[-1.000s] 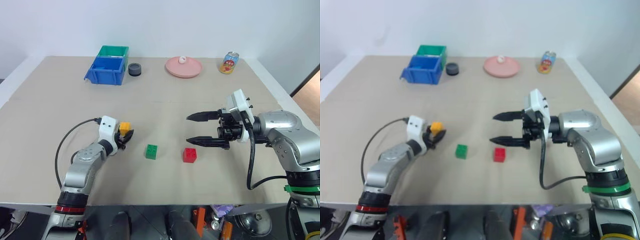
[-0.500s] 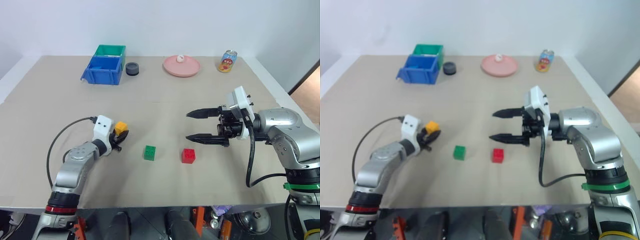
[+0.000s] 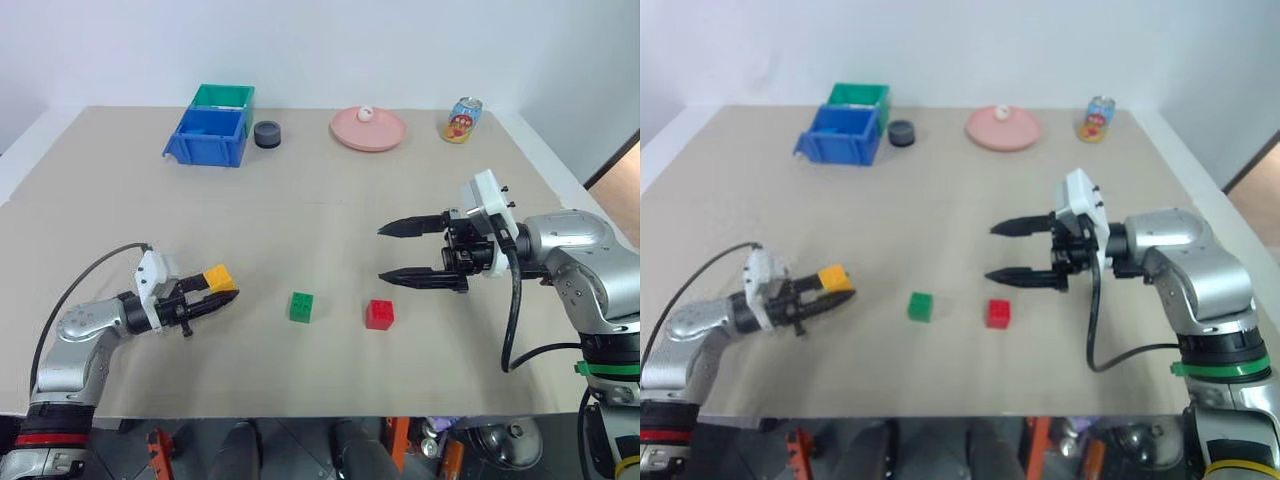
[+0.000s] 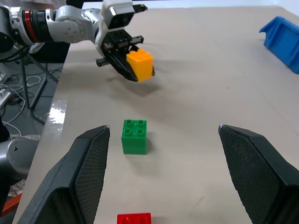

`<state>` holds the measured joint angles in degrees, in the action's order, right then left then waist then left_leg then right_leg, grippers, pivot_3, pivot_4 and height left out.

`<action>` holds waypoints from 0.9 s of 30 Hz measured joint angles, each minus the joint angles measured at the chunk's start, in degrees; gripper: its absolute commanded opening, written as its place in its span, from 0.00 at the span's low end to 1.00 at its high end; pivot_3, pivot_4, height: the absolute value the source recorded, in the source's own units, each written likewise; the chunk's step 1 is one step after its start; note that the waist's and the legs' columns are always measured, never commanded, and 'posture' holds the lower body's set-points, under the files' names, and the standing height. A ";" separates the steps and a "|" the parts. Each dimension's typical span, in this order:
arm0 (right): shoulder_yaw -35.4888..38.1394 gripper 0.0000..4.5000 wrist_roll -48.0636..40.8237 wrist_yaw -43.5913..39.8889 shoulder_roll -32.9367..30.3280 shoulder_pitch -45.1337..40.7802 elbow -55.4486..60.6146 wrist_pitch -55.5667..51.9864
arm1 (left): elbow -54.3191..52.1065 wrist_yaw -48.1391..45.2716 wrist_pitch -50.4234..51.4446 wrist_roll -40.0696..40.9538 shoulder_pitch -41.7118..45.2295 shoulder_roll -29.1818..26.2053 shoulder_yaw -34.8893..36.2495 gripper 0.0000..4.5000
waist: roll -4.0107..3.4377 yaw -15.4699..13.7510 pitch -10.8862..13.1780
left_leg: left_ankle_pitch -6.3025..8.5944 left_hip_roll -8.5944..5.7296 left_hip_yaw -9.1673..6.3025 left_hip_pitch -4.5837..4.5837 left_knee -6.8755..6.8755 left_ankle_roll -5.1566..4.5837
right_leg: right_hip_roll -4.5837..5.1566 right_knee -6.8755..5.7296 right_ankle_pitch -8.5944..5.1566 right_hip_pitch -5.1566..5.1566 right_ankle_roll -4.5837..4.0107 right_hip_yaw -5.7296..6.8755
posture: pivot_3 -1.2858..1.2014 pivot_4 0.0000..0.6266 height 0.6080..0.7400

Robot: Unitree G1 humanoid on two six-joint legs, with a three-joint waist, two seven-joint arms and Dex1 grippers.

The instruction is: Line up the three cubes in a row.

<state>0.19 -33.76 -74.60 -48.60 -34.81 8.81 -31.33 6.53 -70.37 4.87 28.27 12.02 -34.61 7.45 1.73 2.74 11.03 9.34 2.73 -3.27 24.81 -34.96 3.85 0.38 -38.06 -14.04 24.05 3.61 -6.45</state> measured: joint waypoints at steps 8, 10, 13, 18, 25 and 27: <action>1.98 0.85 -1.91 1.13 -1.63 1.34 3.55 -2.10 | 7.78 -9.22 -3.54 0.18 7.11 1.40 -3.42 0.30 | 0.00 -0.02 0.00 | 0.00 0.00 0.00 0.02 -0.01 -0.01 | 0.00 -0.01 0.02 -0.01 0.03 0.01 | 0.52 0.24 1.00; 2.48 0.85 -2.04 1.41 -2.08 2.08 4.15 -2.49 | 9.09 -11.13 -4.17 -0.42 7.87 1.58 -4.84 0.30 | 0.00 0.11 0.00 | 0.00 0.01 0.00 0.02 0.02 -0.01 | -0.02 -0.01 0.06 0.02 0.11 0.01 | 0.52 0.24 1.00; 2.76 0.85 -2.23 2.30 -2.36 3.01 4.96 -3.10 | 11.50 -14.71 -5.94 -1.56 8.74 1.21 -6.17 0.30 | 0.00 0.14 0.00 | 0.00 0.04 -0.01 0.00 0.08 -0.02 | -0.08 -0.04 0.07 0.07 0.10 0.02 | 0.52 0.24 1.00; 3.63 0.85 -3.15 3.44 -2.57 4.23 7.07 -3.88 | 16.15 -19.36 -8.36 -3.30 10.97 -0.97 -7.15 0.30 | 0.00 0.07 0.00 | 0.00 0.06 -0.02 0.02 0.08 -0.02 | -0.08 -0.06 0.03 0.07 0.04 0.03 | 0.52 0.24 1.00; 4.86 0.85 -4.40 4.46 -2.88 5.23 7.99 -5.05 | 24.19 -20.48 -12.51 -4.87 14.69 -2.55 -6.86 0.30 | 0.00 0.05 0.00 | 0.00 0.06 -0.02 0.04 0.07 -0.02 | -0.08 -0.06 0.04 0.09 0.04 0.03 | 0.52 0.24 1.00; 5.03 0.85 -4.82 4.48 -3.29 5.75 8.27 -5.27 | 24.83 -20.51 -12.89 -4.90 14.92 -2.57 -6.87 0.30 | 0.00 0.03 0.00 | 0.00 0.06 -0.02 0.05 0.08 -0.02 | -0.08 -0.06 0.08 0.09 0.13 0.03 | 0.52 0.24 1.00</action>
<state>5.22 -38.58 -70.12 -51.89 -29.06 17.08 -36.60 31.36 -90.88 -8.02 23.36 26.94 -37.18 0.58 1.73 2.77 11.02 9.34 2.79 -3.30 24.86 -34.88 3.83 0.30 -38.12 -13.96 24.14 3.75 -6.42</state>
